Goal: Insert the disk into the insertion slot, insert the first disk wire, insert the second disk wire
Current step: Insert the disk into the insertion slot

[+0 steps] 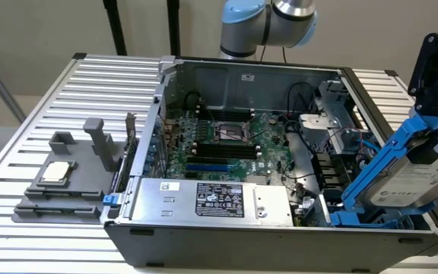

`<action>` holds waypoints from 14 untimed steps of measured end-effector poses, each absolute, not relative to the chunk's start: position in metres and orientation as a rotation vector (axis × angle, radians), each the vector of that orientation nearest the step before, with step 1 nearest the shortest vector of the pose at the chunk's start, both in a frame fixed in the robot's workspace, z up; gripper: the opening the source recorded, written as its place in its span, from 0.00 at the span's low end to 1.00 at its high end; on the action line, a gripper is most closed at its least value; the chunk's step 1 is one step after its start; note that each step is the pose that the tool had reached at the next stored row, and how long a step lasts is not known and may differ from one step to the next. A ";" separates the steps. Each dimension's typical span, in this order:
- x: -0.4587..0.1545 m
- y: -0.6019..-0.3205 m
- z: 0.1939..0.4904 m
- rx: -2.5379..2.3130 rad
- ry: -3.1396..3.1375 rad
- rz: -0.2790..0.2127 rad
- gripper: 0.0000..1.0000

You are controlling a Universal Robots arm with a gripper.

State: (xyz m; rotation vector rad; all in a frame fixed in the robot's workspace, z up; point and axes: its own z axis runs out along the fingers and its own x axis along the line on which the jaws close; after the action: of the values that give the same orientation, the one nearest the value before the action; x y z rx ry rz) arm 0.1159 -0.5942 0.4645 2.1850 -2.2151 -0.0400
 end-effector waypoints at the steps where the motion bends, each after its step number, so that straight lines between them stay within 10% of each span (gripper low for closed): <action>1: 0.114 -0.594 0.465 2.187 -2.213 -0.040 0.33; 14: 0.110 -0.589 0.461 2.227 -2.172 -0.039 0.33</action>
State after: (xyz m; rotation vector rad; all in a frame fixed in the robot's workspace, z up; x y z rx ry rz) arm 0.1097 -0.5886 0.4614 2.2271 -2.1719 -0.0392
